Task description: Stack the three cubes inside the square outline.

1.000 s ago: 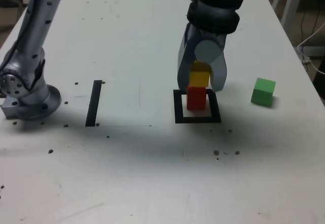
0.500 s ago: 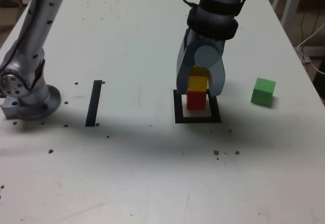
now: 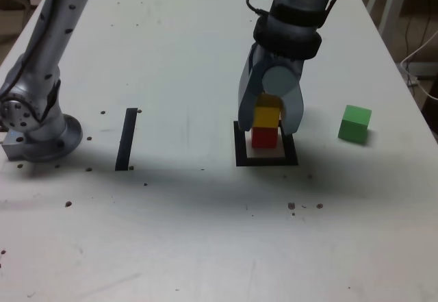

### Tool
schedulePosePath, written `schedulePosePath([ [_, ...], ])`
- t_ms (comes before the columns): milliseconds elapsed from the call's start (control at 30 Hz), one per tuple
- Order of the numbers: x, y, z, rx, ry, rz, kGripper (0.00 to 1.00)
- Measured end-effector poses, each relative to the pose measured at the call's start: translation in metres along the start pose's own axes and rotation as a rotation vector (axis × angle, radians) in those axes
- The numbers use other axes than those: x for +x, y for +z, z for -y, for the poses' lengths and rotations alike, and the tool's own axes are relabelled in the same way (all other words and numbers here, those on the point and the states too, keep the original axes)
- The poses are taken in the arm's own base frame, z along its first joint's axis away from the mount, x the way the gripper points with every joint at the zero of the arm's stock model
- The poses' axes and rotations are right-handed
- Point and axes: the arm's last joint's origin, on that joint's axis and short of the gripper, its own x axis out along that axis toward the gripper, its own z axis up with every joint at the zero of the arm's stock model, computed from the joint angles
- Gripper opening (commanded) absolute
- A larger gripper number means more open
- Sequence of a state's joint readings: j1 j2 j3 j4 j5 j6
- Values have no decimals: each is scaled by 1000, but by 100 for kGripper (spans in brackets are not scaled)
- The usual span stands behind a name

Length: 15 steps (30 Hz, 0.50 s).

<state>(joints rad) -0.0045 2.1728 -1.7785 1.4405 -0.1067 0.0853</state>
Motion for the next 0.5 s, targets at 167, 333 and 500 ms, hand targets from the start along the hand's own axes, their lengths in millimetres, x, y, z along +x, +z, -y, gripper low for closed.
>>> schedulePosePath([
  [167,1,0,0,9,-3,4,81],
  [333,6,1,-1,15,-6,-1,98],
  [500,9,0,-2,13,-6,-9,99],
])
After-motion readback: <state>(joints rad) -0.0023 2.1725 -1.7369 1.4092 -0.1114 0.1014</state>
